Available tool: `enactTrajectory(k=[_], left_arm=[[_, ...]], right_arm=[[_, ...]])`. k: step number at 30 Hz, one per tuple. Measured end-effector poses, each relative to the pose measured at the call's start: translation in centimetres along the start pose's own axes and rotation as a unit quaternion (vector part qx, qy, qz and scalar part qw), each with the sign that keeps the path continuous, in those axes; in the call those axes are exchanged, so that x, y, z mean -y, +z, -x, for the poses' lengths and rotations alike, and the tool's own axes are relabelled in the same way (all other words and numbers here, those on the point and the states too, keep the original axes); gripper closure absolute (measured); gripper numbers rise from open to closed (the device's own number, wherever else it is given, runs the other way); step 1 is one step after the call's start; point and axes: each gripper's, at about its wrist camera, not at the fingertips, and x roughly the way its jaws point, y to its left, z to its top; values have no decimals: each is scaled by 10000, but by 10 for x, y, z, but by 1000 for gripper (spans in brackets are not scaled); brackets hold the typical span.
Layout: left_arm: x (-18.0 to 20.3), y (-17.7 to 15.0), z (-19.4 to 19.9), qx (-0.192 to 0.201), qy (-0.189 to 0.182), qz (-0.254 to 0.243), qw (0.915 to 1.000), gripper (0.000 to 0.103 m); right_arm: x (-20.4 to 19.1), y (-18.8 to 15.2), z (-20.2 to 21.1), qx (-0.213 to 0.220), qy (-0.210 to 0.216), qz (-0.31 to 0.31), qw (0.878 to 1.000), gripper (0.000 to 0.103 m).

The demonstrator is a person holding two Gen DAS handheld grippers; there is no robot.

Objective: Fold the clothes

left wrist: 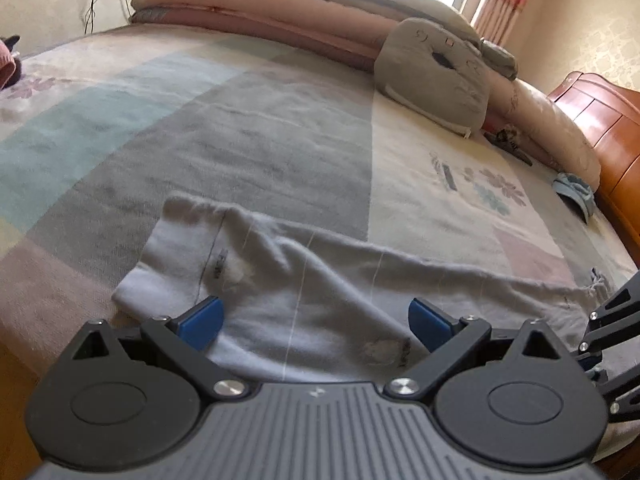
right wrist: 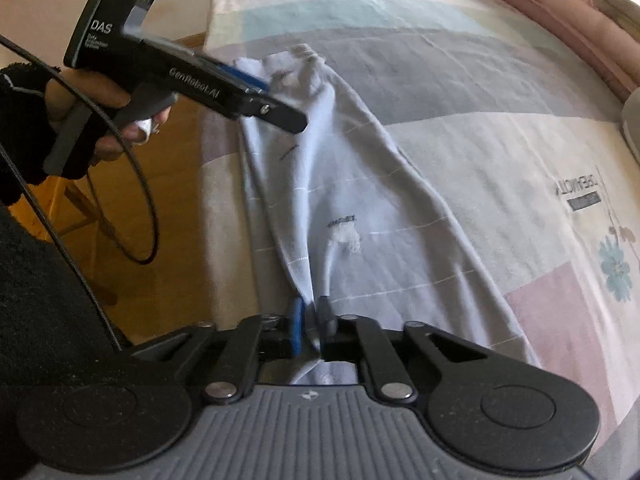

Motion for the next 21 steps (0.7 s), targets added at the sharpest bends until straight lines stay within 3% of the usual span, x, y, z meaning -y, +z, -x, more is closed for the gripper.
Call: enactTrajectory(k=[5, 8, 12, 13, 16, 21], left_arm=[[4, 8, 2, 189, 140, -313, 9992, 5], [-3, 9, -8, 25, 201, -354, 9992, 5], [-3, 8, -10, -34, 214, -508, 9985, 5], [-3, 8, -9, -47, 217, -534, 9983, 5], [-3, 8, -8, -65, 273, -610, 9977, 5], [-9, 7, -8, -208, 619, -771, 9949, 5]], right_arm=[[23, 6, 28, 548, 32, -288, 9981, 70], [48, 6, 32, 744, -539, -457, 9947, 69], [74, 1, 10, 631, -986, -347, 9925, 69], [78, -2, 5, 539, -989, -308, 9932, 70], [82, -10, -3, 417, -971, -223, 9942, 99], [86, -13, 2, 494, -1144, -388, 9915, 98]])
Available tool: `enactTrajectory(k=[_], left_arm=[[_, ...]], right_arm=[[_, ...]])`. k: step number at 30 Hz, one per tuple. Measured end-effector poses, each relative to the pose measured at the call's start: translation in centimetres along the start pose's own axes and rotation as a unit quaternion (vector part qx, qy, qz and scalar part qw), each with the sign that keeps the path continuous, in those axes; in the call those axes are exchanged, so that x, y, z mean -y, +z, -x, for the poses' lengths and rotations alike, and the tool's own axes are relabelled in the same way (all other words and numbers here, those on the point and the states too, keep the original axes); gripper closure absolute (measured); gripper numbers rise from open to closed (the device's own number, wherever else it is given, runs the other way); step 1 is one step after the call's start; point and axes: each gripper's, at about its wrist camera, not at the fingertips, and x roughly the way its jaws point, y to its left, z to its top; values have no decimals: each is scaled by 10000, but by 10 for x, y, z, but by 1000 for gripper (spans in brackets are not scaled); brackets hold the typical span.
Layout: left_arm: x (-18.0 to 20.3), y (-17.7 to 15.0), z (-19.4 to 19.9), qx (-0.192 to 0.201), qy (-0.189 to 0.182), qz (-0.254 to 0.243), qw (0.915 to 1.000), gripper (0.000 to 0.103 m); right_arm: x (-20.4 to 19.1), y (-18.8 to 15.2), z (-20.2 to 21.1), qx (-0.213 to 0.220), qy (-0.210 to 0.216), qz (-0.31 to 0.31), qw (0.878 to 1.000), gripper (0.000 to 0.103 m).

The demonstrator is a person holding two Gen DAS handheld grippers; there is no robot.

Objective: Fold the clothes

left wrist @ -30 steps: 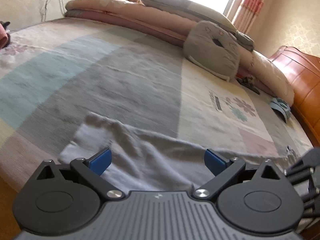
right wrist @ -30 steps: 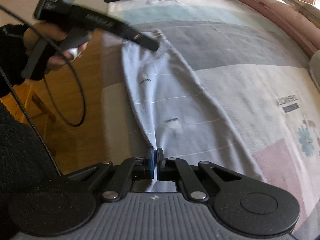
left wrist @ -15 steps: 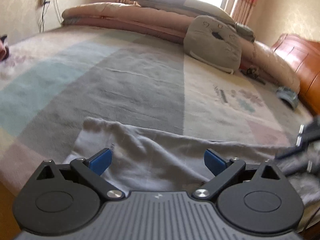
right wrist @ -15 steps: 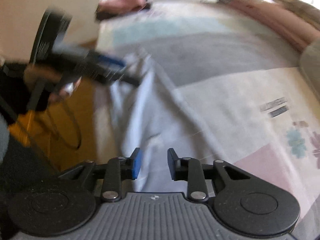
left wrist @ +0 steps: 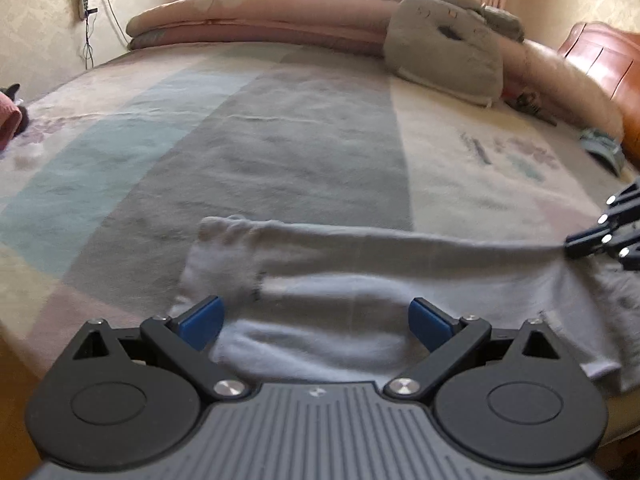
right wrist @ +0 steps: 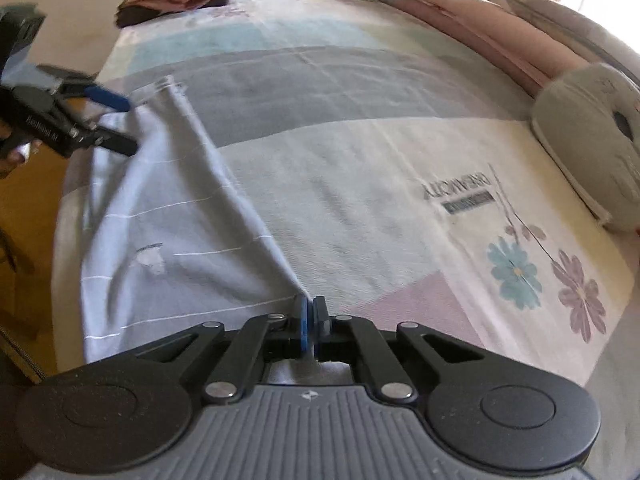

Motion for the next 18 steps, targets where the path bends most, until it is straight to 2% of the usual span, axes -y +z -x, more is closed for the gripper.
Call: enactTrajectory(k=[2, 3, 4, 5, 7, 9, 12, 16, 18], left_arm=[[0, 3, 4, 17, -44, -4, 10000, 5], [1, 4, 6, 38, -75, -21, 10000, 5], [3, 5, 7, 71, -124, -82, 9999, 5], [5, 6, 7, 89, -178, -170, 9997, 5], [8, 6, 3, 54, -256, -330, 9991, 5], [10, 4, -2, -51, -233, -425, 9988, 5], [9, 1, -5, -131, -144, -665, 9976, 5], [6, -1, -2, -324, -164, -1000, 9943, 5], [8, 6, 3, -398, -218, -1065, 9933, 6]], right_arm=[[1, 2, -1, -20, -69, -90, 9999, 88], [-1, 3, 7, 64, -56, -49, 10000, 87], [-5, 3, 15, 158, -38, 1, 9999, 82], [-7, 3, 24, 228, 107, -4, 9997, 72], [-13, -1, 37, 303, 419, -14, 9987, 59], [-22, -11, 40, 148, 526, 43, 9985, 57], [-36, -39, 36, -258, 396, 1, 9989, 55], [-55, -83, 53, -464, 16, -185, 9988, 38], [-54, -92, 63, -561, -103, -593, 9966, 38]])
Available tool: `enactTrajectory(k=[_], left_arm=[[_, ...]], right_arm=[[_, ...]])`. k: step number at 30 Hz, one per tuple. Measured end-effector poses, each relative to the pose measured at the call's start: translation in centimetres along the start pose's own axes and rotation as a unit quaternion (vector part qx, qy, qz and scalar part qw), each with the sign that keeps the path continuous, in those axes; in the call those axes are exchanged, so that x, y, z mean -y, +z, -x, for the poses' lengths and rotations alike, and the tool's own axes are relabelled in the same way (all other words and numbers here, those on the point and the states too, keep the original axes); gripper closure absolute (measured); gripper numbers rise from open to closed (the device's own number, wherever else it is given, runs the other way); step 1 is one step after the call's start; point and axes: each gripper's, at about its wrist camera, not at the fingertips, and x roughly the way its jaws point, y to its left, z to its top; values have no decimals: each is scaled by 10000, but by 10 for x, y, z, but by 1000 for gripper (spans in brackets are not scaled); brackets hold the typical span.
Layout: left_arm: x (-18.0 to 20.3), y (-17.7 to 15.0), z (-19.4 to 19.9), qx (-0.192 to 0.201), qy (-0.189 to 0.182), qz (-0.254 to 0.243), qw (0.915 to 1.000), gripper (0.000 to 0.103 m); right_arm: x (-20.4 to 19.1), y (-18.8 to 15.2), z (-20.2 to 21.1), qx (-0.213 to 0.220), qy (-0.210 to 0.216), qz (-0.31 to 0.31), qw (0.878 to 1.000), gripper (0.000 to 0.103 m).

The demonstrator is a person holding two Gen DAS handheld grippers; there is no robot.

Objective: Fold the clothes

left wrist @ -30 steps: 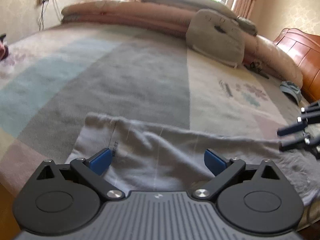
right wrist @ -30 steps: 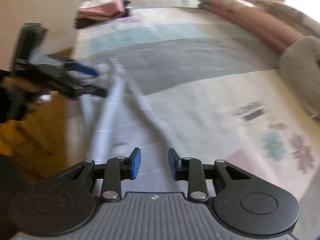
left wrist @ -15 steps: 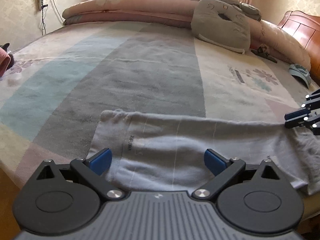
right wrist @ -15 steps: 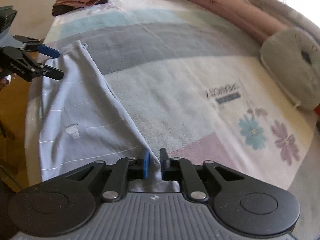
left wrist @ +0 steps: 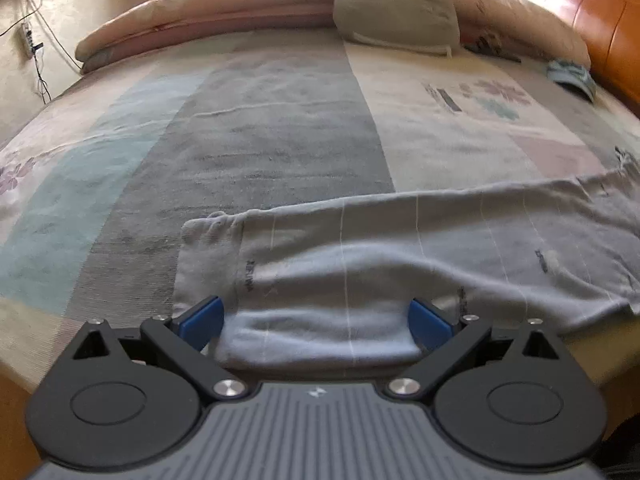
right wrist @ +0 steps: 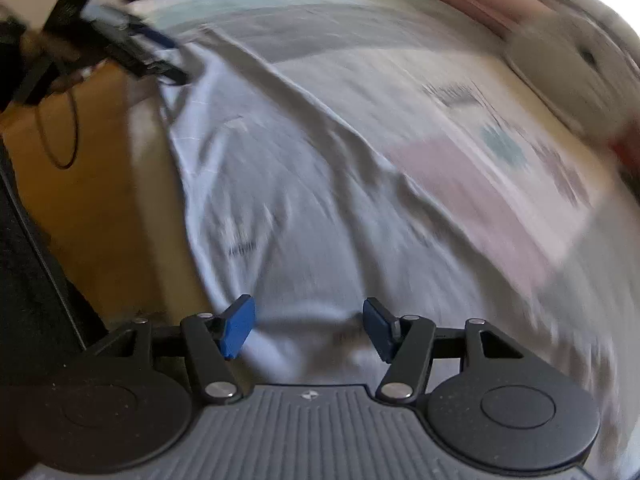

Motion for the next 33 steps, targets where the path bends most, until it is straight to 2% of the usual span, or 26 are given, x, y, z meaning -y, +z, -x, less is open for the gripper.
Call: enactTrajectory(k=[1, 4, 7, 9, 12, 13, 16, 19, 22, 27, 31, 33], left_arm=[[2, 5, 4, 100, -122, -23, 9999, 6], [12, 18, 8, 335, -506, -174, 9980, 5], [22, 17, -6, 132, -589, -393, 9974, 5], [18, 8, -13, -103, -619, -347, 9974, 5], [12, -4, -7, -187, -620, -472, 9968, 5], [10, -5, -5, -229, -630, -504, 9965, 5], [8, 5, -2, -198, -740, -443, 9961, 5], [15, 9, -7, -181, -621, -588, 9962, 5], [10, 0, -11, -277, -542, -812, 9948, 5], [-1, 4, -6, -162, -673, -944, 9931, 5], [-10, 14, -1, 167, -811, -527, 9952, 5], [-15, 17, -10, 193, -763, -282, 9965, 5]], right_arm=[[2, -1, 3, -67, -81, -137, 9999, 38], [9, 7, 8, 252, -380, -535, 9975, 38], [17, 21, -1, 527, -596, -789, 9937, 35], [19, 19, -12, 490, -656, -874, 9928, 35], [26, 7, -17, 372, -713, -1068, 9910, 25], [31, 0, -14, 289, -750, -1156, 9900, 21], [42, -6, -8, 180, -848, -1375, 9867, 21], [41, 4, -6, 368, -861, -1390, 9859, 21], [31, 14, -7, 547, -782, -1174, 9885, 21], [25, 17, -17, 318, -645, -823, 9940, 21], [28, 21, -15, 384, -591, -818, 9941, 21], [28, 24, -13, 465, -547, -808, 9941, 21]])
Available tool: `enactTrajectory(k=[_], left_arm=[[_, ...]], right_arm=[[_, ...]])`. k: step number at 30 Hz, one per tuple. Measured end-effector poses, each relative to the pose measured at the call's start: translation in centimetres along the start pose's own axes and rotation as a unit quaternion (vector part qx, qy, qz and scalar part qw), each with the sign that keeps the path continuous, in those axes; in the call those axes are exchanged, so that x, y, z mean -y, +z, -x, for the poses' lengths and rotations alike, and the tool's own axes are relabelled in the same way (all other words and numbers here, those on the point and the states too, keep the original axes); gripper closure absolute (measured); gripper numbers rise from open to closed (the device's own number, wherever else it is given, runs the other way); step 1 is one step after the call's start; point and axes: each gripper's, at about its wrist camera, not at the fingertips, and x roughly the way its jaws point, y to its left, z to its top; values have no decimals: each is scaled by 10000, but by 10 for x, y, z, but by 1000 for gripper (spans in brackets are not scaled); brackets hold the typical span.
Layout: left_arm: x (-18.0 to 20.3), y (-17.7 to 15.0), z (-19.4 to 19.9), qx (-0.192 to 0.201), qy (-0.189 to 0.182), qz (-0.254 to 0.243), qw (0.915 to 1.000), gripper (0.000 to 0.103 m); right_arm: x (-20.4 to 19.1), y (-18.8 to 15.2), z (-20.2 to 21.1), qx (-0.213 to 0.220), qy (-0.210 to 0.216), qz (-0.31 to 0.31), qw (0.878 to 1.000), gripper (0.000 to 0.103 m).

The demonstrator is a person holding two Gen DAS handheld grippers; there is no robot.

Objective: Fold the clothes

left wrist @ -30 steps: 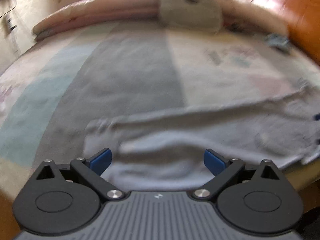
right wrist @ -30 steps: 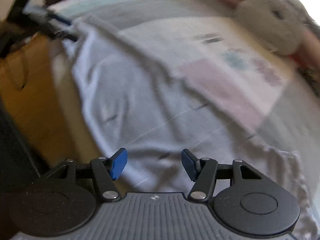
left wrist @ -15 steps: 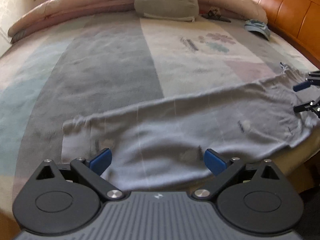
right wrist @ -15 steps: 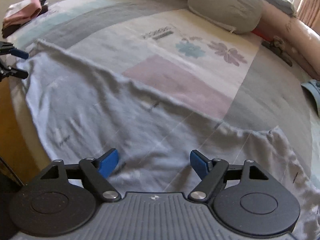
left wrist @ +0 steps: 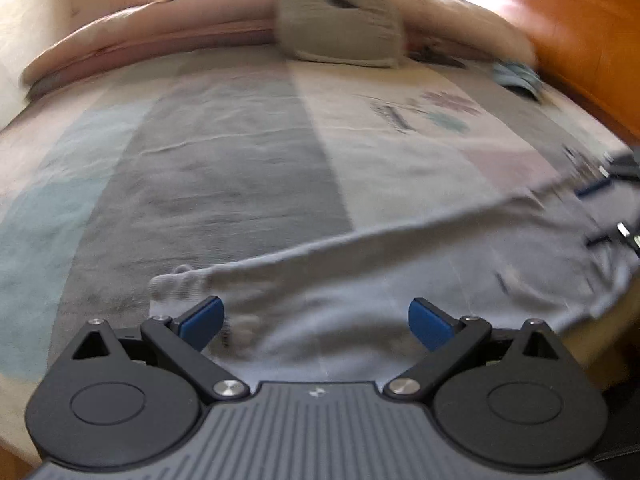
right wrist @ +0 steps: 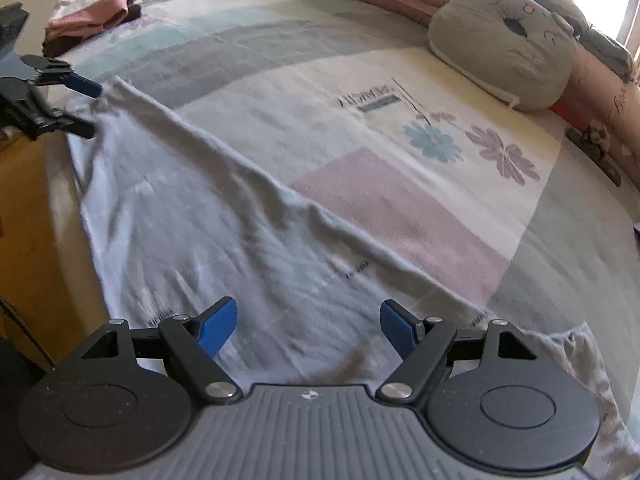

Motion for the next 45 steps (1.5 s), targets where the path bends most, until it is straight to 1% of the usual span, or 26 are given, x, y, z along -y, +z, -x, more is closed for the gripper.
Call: enactTrajectory(k=[3, 6, 9, 13, 16, 18, 19, 21, 23, 26, 29, 31, 34, 37, 39, 42, 44, 45], left_arm=[[-10, 3, -16, 28, 30, 289, 9996, 5], [-12, 13, -23, 70, -25, 317, 9995, 4], [-9, 17, -13, 235, -217, 268, 9991, 4], [-2, 16, -3, 307, -205, 265, 9990, 4], [2, 16, 1, 355, -328, 322, 9983, 4], [5, 14, -2, 280, -381, 295, 9984, 3], [6, 13, -6, 171, -357, 268, 9989, 3], [8, 9, -13, -101, -160, 156, 9997, 3], [13, 6, -8, -130, -56, -11, 9999, 3], [15, 3, 1, -28, -92, -153, 9998, 3], [12, -5, -5, -271, -65, -196, 9994, 3], [14, -7, -4, -298, -59, -381, 9988, 3], [16, -9, -2, -371, -80, -559, 9977, 3], [19, -14, 0, -444, -89, -886, 9950, 3], [21, -18, 2, -497, -103, -1078, 9929, 3], [20, -14, 4, -558, -131, -1083, 9925, 3], [22, -9, 6, -435, -155, -1094, 9929, 3], [23, -6, 6, -375, -197, -1074, 9933, 3]], right_arm=[[-1, 3, 1, 56, 72, 30, 10000, 21], [-2, 5, 1, 42, 94, 59, 9999, 21], [-4, 8, 3, 83, 95, 93, 9999, 21], [-3, 20, 5, 308, 306, 16, 9991, 21], [-3, 38, -4, 490, 506, -83, 9975, 21], [-9, 53, -12, 576, 687, -94, 9959, 21], [-12, 60, -15, 615, 806, -84, 9948, 21], [-22, 69, -20, 639, 1104, 45, 9918, 21], [-33, 76, -27, 582, 1282, 232, 9898, 21], [-47, 78, -37, 477, 1248, 472, 9899, 21], [-62, 76, -43, 485, 1238, 726, 9885, 21], [-72, 76, -42, 562, 1258, 899, 9864, 21], [-89, 79, -47, 569, 1117, 1190, 9849, 21], [-101, 74, -60, 375, 894, 1498, 9840, 20], [-97, 69, -57, 311, 967, 1489, 9836, 18], [-95, 67, -51, 117, 1010, 1586, 9821, 17], [-96, 72, -47, 187, 974, 1632, 9816, 17], [-95, 77, -46, 279, 1018, 1527, 9826, 17]])
